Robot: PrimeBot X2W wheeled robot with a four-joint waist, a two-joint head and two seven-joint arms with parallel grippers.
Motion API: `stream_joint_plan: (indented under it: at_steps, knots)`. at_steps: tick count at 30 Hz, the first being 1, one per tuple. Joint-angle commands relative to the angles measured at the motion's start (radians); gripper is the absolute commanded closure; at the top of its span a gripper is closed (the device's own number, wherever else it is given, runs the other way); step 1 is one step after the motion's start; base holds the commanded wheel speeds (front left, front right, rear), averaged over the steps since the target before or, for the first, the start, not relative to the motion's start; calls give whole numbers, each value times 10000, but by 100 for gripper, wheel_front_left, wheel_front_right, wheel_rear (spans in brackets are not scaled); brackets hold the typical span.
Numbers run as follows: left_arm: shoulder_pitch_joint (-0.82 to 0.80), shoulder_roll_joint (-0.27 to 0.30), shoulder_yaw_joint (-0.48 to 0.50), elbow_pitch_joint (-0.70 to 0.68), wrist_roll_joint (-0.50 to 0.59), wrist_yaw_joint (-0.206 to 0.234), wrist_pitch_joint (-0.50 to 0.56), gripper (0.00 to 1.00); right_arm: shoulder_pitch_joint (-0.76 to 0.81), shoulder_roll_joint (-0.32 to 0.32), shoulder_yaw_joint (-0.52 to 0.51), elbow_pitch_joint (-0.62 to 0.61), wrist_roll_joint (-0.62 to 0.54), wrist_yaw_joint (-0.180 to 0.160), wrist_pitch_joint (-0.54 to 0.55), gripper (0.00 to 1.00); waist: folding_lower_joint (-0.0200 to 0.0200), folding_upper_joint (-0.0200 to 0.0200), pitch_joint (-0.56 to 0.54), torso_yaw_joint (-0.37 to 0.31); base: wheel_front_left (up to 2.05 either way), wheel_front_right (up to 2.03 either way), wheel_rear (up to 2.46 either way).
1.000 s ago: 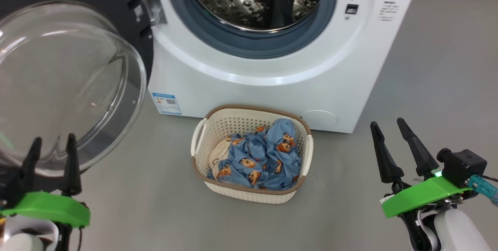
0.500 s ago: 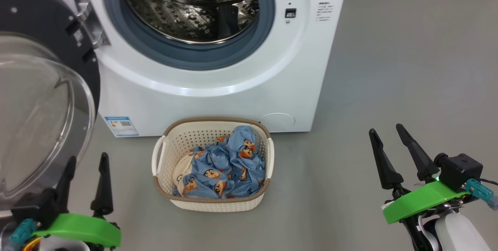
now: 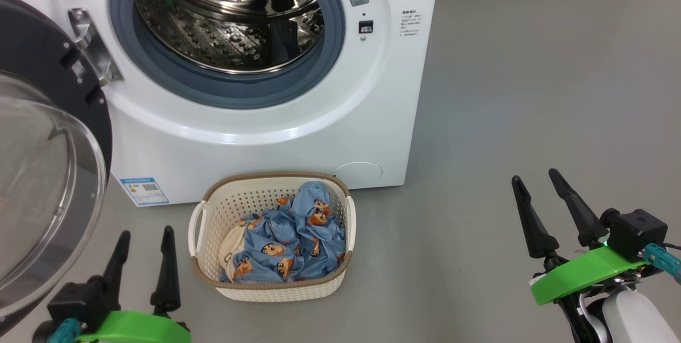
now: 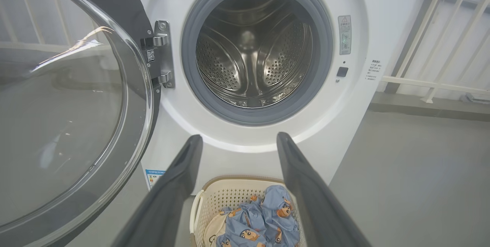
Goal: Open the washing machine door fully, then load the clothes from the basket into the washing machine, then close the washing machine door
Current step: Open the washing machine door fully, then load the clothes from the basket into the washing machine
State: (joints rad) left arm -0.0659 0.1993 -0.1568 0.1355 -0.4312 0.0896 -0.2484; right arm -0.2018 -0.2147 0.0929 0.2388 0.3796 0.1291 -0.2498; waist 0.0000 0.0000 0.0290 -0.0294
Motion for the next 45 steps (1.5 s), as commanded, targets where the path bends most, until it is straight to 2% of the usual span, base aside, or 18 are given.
stream_joint_plan:
  at_steps: [1, 18, 45]
  knots:
    - [-145, 81, 403, -288, 201, -93, -132, 0, -42, -151, 185, -225, -14, 16, -120, 0, 0, 0, -31, -44, 0, 0, 0]
    - [-21, -510, 776, -156, 769, -626, -133, 0, -11, -393, 169, -178, 4, 16, -120, 0, 0, 0, -259, -47, 0, 0, 0]
    - [-152, -799, 1248, -25, 1293, -1163, -133, 0, -12, -300, 119, -215, -16, 16, -120, 0, 0, 0, -177, -54, 0, 0, 0]
